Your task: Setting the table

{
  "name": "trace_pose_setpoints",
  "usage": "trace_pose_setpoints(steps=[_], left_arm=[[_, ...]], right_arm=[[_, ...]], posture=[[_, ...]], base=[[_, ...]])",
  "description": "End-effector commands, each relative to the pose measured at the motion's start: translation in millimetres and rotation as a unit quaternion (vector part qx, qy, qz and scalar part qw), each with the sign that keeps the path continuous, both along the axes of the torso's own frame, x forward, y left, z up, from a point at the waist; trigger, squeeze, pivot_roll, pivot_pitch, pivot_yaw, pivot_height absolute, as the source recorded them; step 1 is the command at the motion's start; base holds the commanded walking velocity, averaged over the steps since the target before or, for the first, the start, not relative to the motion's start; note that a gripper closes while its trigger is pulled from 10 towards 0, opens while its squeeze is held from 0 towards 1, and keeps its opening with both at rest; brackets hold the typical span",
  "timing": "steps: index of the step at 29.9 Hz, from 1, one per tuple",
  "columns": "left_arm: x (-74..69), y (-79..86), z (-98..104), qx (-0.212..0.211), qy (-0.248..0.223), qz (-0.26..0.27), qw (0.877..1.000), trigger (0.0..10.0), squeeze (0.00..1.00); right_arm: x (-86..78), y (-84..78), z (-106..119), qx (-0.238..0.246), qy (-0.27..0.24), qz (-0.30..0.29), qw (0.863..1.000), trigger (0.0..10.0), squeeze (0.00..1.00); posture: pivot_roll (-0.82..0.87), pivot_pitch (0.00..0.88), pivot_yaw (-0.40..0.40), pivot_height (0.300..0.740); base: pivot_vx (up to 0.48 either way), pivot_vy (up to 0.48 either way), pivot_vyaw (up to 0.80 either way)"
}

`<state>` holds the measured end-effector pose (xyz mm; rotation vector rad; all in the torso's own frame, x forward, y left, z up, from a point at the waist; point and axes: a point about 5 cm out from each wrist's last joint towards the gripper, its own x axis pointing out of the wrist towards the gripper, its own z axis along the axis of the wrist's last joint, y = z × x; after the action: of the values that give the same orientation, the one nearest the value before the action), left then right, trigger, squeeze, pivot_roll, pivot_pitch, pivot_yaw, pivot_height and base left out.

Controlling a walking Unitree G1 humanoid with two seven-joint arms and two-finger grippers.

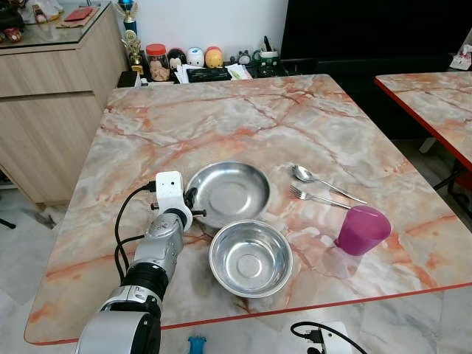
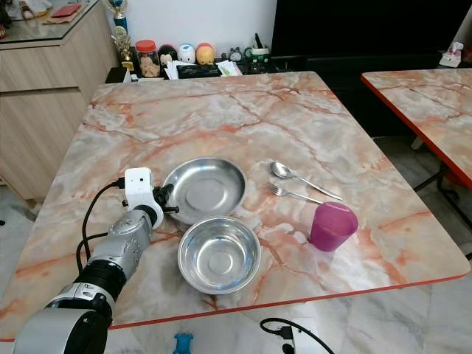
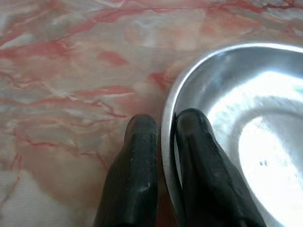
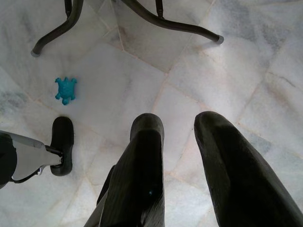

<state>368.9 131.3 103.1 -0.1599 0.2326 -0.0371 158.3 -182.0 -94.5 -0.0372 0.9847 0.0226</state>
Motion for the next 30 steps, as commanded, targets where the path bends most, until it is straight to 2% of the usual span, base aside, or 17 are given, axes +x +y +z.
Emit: trace_pose_setpoints(steps=[1, 9, 13, 16, 18, 20, 21, 22, 23, 24, 27, 28, 30], left_arm=[[0.0, 1.5, -2.5, 0.006, 0.009, 0.002, 1.000, 0.0, 0.00], [0.1, 5.6, -1.4, -0.001, 0.004, 0.021, 1.000, 0.0, 0.00], [0.5, 11.9, 0.2, -0.030, -0.001, 0.053, 0.998, 0.0, 0.00], [1.2, 15.4, 3.5, -0.105, -0.014, 0.079, 0.991, 0.0, 0.00], [2.6, 17.0, 11.7, -0.176, -0.044, 0.084, 0.980, 0.0, 0.00], [3.1, 16.9, 16.6, -0.190, -0.062, 0.077, 0.977, 0.3, 0.00], [3.2, 17.0, 20.8, -0.193, -0.078, 0.072, 0.975, 1.1, 0.00], [3.0, 17.4, 22.3, -0.196, -0.085, 0.072, 0.974, 3.7, 0.00], [2.8, 18.1, 23.8, -0.204, -0.090, 0.073, 0.972, 9.7, 0.00], [2.4, 19.3, 24.9, -0.213, -0.096, 0.075, 0.970, 10.0, 0.00], [-0.5, 28.0, 25.2, -0.255, -0.112, 0.088, 0.956, 10.0, 0.00], [-0.5, 28.0, 25.2, -0.255, -0.112, 0.088, 0.956, 10.0, 0.00], [-4.3, 35.7, 24.5, -0.277, -0.123, 0.097, 0.948, 10.0, 0.00]], right_arm=[[0.4, 0.1, 0.1, -0.001, 0.002, 0.006, 1.000, 10.0, 0.00], [0.7, -0.5, 0.3, -0.003, 0.002, 0.008, 1.000, 10.0, 0.00], [0.8, -0.6, 0.3, -0.004, 0.002, 0.009, 1.000, 10.0, 0.00], [0.6, -0.7, 0.2, -0.004, 0.002, 0.009, 1.000, 10.0, 0.00], [0.3, -0.8, 0.1, -0.005, 0.002, 0.009, 1.000, 10.0, 0.00], [0.2, -0.9, 0.1, -0.005, 0.003, 0.009, 1.000, 10.0, 0.00], [0.1, -1.0, 0.1, -0.005, 0.003, 0.010, 1.000, 10.0, 0.00], [0.0, -1.0, 0.0, -0.005, 0.003, 0.010, 1.000, 10.0, 0.00], [-0.1, -1.1, 0.0, -0.005, 0.003, 0.010, 1.000, 10.0, 0.00], [-0.1, -1.1, 0.0, -0.005, 0.003, 0.010, 1.000, 10.0, 0.00], [-0.2, -1.3, 0.0, -0.005, 0.003, 0.010, 1.000, 10.0, 0.00], [-0.2, -1.3, 0.0, -0.005, 0.003, 0.010, 1.000, 10.0, 0.00], [-0.1, -1.4, 0.0, -0.005, 0.003, 0.010, 1.000, 10.0, 0.00]], posture=[[0.11, 0.000, -0.016, 0.740], [0.11, 0.000, -0.021, 0.740], [0.11, 0.000, -0.022, 0.740], [0.11, 0.000, -0.022, 0.740], [0.11, 0.000, -0.024, 0.740], [0.11, 0.000, -0.025, 0.740], [0.11, 0.000, -0.026, 0.740], [0.11, 0.000, -0.027, 0.740], [0.11, 0.000, -0.027, 0.740], [0.11, 0.000, -0.029, 0.740], [0.11, 0.000, -0.030, 0.740], [0.11, 0.000, -0.030, 0.740], [0.11, 0.000, -0.034, 0.740]], base=[[0.000, 0.000, 0.00], [0.000, 0.000, 0.00], [0.000, 0.000, 0.00], [0.000, 0.000, 0.00], [0.000, 0.000, 0.00], [0.000, 0.000, 0.00], [0.000, 0.000, 0.00], [0.000, 0.000, 0.00], [0.000, 0.000, 0.00], [0.000, 0.000, 0.00], [0.000, 0.000, 0.00], [0.000, 0.000, 0.00], [0.000, 0.000, 0.00]])
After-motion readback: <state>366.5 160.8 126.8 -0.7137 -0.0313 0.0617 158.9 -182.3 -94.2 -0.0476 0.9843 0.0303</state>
